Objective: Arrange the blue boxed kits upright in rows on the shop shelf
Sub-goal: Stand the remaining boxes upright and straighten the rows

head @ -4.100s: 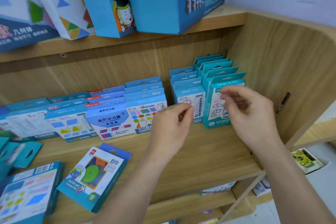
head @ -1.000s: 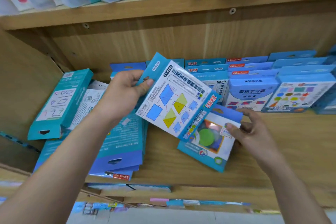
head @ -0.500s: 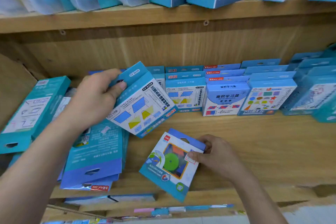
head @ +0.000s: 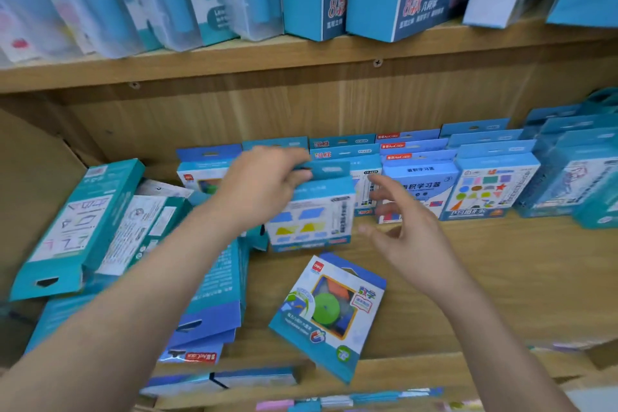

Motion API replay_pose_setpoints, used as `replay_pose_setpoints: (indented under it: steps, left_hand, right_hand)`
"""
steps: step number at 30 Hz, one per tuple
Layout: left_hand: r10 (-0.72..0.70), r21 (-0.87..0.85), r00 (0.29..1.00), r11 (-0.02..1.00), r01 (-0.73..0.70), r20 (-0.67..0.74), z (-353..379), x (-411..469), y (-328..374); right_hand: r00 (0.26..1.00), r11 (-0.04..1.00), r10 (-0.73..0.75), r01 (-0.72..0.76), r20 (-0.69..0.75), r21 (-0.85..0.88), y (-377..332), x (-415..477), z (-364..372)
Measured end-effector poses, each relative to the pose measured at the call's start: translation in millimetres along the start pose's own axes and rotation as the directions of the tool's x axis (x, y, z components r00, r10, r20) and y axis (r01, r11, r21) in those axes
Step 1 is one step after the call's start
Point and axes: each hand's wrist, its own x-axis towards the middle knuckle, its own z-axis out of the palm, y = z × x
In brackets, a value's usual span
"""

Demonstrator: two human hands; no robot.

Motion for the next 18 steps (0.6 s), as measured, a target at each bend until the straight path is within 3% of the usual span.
replay_pose_setpoints:
  steps: [4,9,11,15,18]
  left_hand:
    - [0.022,0.040,0.994,0.999,-0.027,0.105,48,30,14]
    - [-0.126,-0.043,0.982,0.992,0.121,-0.137,69,33,15]
    - [-0.212,-0.099,0.970,0.975,0.200,-0.121,67,26,13]
    - [-0.308,-0.119,0.935,0.936,0.331,0.175,70,16,17]
    - [-0.348,-0.129,0.929,0.923,0.364,0.126,75,15,23]
  right_hand:
    - [0.997,0.989,0.070,-0.064,-0.035,0.133,5,14,2]
    - [0.987,0.984,0.155,-0.150,-0.045,0.100,21,8,-1]
    - [0.984,0.986,0.159,-0.153,-0.080,0.069,28,8,-4]
    - [0.989,0.993,0.042,-0.057,-0.144,-0.102,29,12,-9]
    - [0.997,0.934,-0.019,-0.009,-0.078,-0.356,25,20,-11]
